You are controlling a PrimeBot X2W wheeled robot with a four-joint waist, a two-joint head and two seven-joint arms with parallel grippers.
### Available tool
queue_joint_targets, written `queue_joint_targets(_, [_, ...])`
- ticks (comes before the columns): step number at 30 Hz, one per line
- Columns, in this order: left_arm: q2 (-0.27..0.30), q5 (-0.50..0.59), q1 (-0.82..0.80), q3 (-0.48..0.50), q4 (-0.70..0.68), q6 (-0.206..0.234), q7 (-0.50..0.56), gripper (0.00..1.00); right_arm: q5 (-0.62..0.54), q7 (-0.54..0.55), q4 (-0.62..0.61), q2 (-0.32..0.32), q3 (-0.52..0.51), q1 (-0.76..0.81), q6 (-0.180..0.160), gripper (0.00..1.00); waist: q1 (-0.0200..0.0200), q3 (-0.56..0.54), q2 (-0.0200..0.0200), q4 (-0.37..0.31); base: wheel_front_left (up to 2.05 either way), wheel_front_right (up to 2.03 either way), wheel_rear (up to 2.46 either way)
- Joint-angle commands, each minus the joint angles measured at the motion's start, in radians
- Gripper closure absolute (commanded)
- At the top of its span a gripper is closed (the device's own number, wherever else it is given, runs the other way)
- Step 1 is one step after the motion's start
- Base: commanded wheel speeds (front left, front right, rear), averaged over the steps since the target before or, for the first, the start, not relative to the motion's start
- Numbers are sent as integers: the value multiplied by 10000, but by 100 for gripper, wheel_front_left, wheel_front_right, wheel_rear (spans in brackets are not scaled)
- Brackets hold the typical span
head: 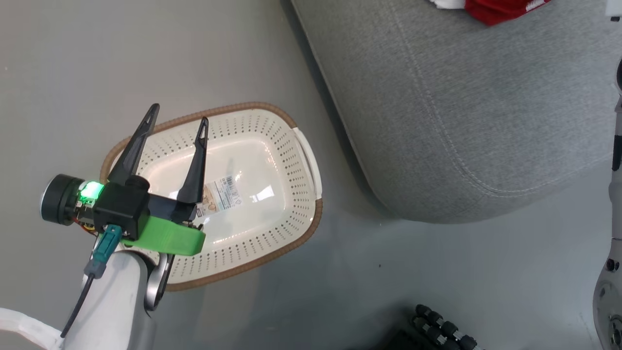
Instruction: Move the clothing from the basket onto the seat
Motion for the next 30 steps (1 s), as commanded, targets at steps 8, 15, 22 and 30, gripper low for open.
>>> queue_joint_targets(8, [-86, 78, -503, -123, 262, 35, -116, 0, -12, -26, 2362, -476, -515, -450, -16, 100, -2, 1359, -1, 1161, 0, 0, 0])
queue_joint_targets(15, [-532, -305, -290, -153, 777, 89, -187, 0, -1010, -26, 1925, 43, -1724, 941, -18, 0, -2, 445, -1, 1609, 0, 0, 0])
queue_joint_targets(22, [-1150, -1054, 390, 351, 1305, 36, -177, 0, -1717, -26, 373, 487, -1073, 3792, -18, 0, -2, -1427, -1, 2388, 0, 0, 0])
queue_joint_targets(30, [-1472, -1915, 1741, 1457, 1498, -9, -178, 0, -1293, -26, -942, 1076, 1052, 6566, -18, 0, -2, -3523, -1, 3113, 0, 0, 0])
